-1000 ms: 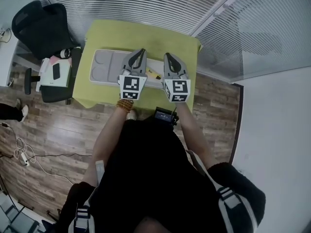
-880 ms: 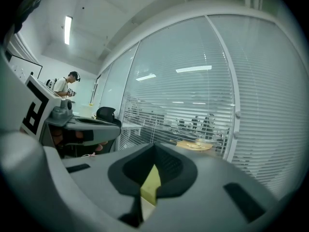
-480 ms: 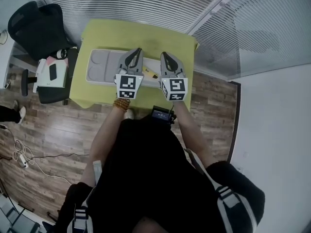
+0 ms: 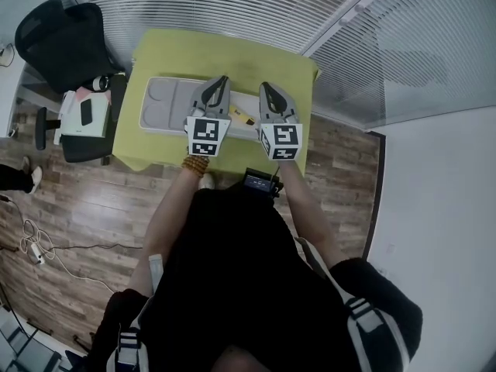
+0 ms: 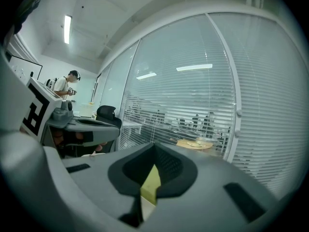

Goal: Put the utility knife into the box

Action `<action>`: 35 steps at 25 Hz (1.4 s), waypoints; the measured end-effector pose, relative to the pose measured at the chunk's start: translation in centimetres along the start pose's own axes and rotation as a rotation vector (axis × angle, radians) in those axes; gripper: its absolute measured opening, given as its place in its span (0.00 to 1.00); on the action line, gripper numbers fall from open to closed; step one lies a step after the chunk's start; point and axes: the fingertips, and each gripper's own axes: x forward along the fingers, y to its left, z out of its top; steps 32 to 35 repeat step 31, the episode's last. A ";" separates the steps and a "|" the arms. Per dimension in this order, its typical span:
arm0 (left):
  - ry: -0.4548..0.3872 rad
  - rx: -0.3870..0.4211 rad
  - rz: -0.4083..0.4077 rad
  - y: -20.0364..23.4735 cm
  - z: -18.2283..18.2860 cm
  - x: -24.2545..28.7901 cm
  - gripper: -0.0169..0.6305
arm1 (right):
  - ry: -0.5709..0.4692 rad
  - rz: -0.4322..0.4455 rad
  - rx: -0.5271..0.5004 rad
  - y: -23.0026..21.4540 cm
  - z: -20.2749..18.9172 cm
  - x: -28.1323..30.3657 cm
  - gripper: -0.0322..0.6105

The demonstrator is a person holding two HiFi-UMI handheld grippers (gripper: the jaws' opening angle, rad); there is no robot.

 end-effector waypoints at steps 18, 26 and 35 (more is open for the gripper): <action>0.029 -0.001 0.020 0.5 -0.8 -0.2 0.05 | 0.012 0.029 0.003 0.6 -0.4 0.3 0.05; 0.039 -0.001 0.026 0.8 -1.3 -0.5 0.05 | 0.034 0.041 0.005 0.8 -1.4 0.5 0.05; 0.051 -0.008 0.044 1.4 -1.6 -0.7 0.05 | 0.050 0.053 0.008 0.9 -1.9 0.8 0.05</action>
